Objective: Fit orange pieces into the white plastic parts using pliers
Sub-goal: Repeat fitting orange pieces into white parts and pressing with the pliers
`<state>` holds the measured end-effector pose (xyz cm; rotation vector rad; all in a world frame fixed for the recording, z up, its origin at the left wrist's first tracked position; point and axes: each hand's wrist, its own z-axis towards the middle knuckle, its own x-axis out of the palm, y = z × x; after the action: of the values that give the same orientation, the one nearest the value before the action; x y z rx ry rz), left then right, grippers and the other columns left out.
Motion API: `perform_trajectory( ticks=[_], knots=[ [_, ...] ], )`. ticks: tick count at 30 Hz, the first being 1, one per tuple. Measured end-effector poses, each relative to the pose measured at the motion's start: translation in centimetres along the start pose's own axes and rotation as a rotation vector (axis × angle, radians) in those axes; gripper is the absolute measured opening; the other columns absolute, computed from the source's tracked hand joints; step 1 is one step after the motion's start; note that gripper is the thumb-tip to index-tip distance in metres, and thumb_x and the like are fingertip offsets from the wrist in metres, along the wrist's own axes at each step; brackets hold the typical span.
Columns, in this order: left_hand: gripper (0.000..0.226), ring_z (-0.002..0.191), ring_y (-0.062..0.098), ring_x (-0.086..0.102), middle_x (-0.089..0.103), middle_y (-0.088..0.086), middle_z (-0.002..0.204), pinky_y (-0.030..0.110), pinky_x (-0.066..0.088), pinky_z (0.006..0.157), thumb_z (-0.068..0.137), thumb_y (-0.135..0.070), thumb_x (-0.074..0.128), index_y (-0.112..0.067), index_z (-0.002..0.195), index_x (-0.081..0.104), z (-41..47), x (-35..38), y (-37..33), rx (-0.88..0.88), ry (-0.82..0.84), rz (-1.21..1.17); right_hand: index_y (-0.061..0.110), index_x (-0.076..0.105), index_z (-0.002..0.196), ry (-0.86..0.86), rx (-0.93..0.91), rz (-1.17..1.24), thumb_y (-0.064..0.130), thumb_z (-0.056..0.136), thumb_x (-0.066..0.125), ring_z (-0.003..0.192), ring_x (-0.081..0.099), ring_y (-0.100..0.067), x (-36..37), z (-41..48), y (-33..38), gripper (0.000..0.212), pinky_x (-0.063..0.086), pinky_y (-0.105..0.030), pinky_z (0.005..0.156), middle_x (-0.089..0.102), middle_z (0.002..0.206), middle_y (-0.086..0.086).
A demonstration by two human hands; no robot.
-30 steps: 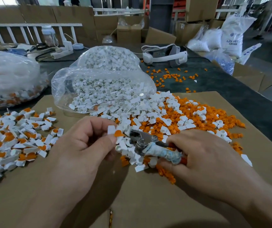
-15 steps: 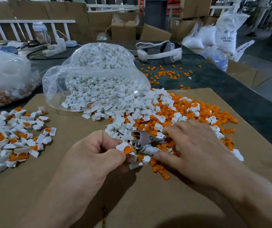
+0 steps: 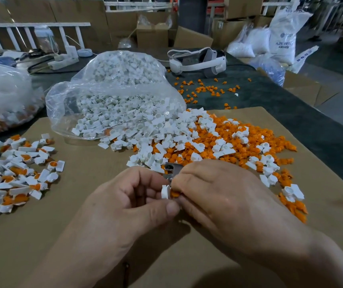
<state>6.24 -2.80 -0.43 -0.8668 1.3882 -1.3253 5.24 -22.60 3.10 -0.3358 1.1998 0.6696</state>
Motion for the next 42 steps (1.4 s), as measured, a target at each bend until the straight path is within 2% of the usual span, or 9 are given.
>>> perform_trajectory(
  ticks=[5,10,13,15,22,30,33,37,42],
  knots=[
    [0.059,0.063,0.019,0.070,0.072,0.001,0.073,0.032,0.060,0.059,0.046,-0.069,0.084,-0.034,0.092,0.073,-0.4,0.1,-0.5,0.042,-0.045,0.140,0.018,0.068,0.100,0.015,-0.012,0.001,0.021,0.093,0.062,0.079,0.053,-0.009,-0.2,0.0,0.0,0.010,0.035,-0.019,0.072,0.063,0.090,0.005],
    [0.034,0.061,-0.005,0.065,0.070,-0.022,0.075,0.002,0.043,0.052,0.061,-0.059,0.073,-0.044,0.091,0.066,-0.9,0.6,-2.0,0.244,-0.079,0.400,0.024,0.064,0.090,0.017,0.052,0.223,0.035,0.098,0.042,0.077,0.054,-0.007,-0.4,-0.2,0.0,0.026,0.048,-0.032,0.065,0.057,0.082,0.012],
    [0.028,0.071,-0.021,0.058,0.061,-0.041,0.080,-0.006,0.038,0.061,0.067,-0.029,0.078,-0.036,0.090,0.062,-0.8,1.2,-2.4,0.352,-0.063,0.424,0.029,0.062,0.087,-0.027,0.099,0.355,0.038,0.097,0.045,0.075,0.054,-0.003,-0.1,-0.3,-0.2,0.022,0.046,-0.028,0.063,0.055,0.078,0.015],
    [0.033,0.077,-0.025,0.054,0.057,-0.044,0.087,-0.008,0.036,0.067,0.069,-0.026,0.076,-0.036,0.095,0.059,-0.7,1.3,-2.6,0.395,-0.057,0.501,0.028,0.063,0.087,-0.035,0.111,0.381,0.037,0.096,0.048,0.076,0.055,-0.003,0.1,-0.3,-0.3,0.020,0.047,-0.028,0.063,0.056,0.078,0.015],
    [0.036,0.078,-0.023,0.057,0.059,-0.044,0.086,-0.006,0.038,0.067,0.069,-0.024,0.075,-0.039,0.098,0.061,-0.7,1.2,-2.1,0.397,-0.107,0.460,0.024,0.064,0.095,-0.142,0.092,0.389,0.031,0.095,0.051,0.081,0.057,-0.005,0.3,-0.3,-0.1,0.015,0.048,-0.030,0.064,0.057,0.087,0.015],
    [0.038,0.077,-0.025,0.055,0.058,-0.045,0.087,-0.008,0.038,0.066,0.069,-0.019,0.075,-0.038,0.099,0.060,-0.4,1.3,-1.9,0.458,-0.083,0.471,0.018,0.066,0.090,-0.174,0.044,0.359,0.026,0.097,0.052,0.075,0.055,-0.005,0.2,-0.2,0.0,0.017,0.046,-0.029,0.061,0.057,0.081,0.011],
    [0.034,0.081,-0.027,0.054,0.056,-0.046,0.093,-0.008,0.037,0.069,0.072,-0.029,0.075,-0.038,0.100,0.059,-0.4,1.3,-2.0,0.479,-0.088,0.506,0.020,0.066,0.090,-0.180,0.056,0.384,0.026,0.096,0.052,0.076,0.056,-0.004,0.2,-0.2,0.0,0.016,0.046,-0.026,0.062,0.058,0.080,0.013],
    [0.029,0.085,-0.028,0.050,0.052,-0.047,0.099,-0.008,0.036,0.074,0.077,-0.042,0.060,-0.036,0.105,0.054,-0.3,1.1,-2.2,0.501,-0.081,0.601,0.022,0.066,0.090,-0.185,0.081,0.419,0.029,0.095,0.051,0.077,0.057,-0.002,0.1,-0.1,0.2,0.018,0.046,-0.021,0.064,0.059,0.081,0.015],
    [0.029,0.086,-0.007,0.055,0.054,-0.037,0.100,0.007,0.042,0.076,0.077,-0.047,0.057,-0.038,0.103,0.053,-0.5,1.2,-1.9,0.503,-0.175,0.616,0.025,0.065,0.088,-0.174,0.094,0.404,0.032,0.094,0.048,0.075,0.056,-0.002,0.0,-0.1,0.3,0.019,0.046,-0.020,0.062,0.058,0.079,0.016]
  ],
)
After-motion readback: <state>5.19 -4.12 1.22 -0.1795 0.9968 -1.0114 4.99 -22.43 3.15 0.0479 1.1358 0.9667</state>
